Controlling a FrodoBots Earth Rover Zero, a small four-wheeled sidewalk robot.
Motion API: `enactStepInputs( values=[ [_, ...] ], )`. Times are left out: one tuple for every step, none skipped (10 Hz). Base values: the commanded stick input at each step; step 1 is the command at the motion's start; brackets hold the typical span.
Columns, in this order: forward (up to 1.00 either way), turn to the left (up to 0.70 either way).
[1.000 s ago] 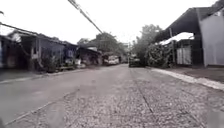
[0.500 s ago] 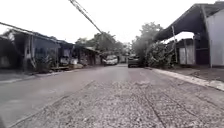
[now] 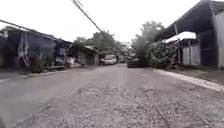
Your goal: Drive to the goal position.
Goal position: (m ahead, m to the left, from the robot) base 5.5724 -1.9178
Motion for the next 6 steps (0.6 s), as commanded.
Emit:
enactStepInputs(
  values=[
    [1.00, 0.00],
    [1.00, 0.00],
    [1.00, 0.00],
    [1.00, 0.00],
    [1.00, 0.00],
    [1.00, 0.00]
  ],
)
